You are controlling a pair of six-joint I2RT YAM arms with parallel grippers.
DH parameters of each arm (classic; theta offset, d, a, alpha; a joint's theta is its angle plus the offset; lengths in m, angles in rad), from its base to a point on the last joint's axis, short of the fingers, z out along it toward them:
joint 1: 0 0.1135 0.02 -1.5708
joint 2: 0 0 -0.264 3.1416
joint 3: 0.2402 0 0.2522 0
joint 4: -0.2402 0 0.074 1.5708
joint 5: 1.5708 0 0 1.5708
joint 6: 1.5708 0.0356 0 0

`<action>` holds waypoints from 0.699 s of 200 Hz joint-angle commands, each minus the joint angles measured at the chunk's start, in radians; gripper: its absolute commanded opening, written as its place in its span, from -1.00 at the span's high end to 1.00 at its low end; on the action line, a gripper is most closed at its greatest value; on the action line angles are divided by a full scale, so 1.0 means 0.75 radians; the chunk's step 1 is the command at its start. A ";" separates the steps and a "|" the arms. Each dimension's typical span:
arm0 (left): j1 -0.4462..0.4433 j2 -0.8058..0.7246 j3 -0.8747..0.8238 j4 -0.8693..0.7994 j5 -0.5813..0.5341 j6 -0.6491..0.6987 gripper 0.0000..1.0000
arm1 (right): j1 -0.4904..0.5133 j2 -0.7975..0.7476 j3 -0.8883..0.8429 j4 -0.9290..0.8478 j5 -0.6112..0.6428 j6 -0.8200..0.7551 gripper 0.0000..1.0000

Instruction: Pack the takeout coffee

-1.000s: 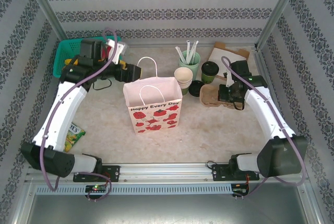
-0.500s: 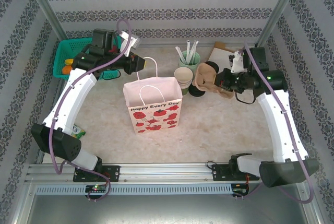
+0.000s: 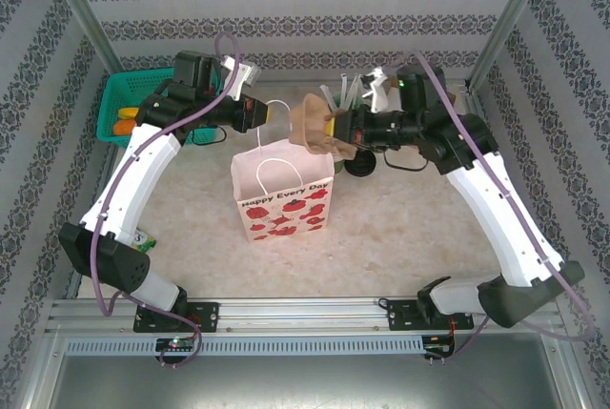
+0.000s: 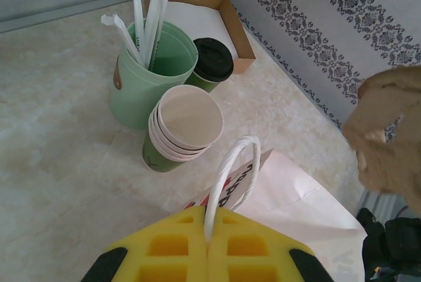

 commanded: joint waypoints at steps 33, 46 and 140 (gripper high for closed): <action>-0.014 0.019 0.019 0.053 0.042 -0.042 1.00 | 0.130 0.200 0.110 0.180 -0.142 0.119 1.00; -0.014 0.026 0.023 0.043 0.041 -0.042 1.00 | 0.139 0.237 0.120 0.156 -0.149 0.117 1.00; -0.014 0.096 0.106 0.027 0.054 -0.118 1.00 | 0.144 0.233 -0.003 0.014 -0.086 0.108 1.00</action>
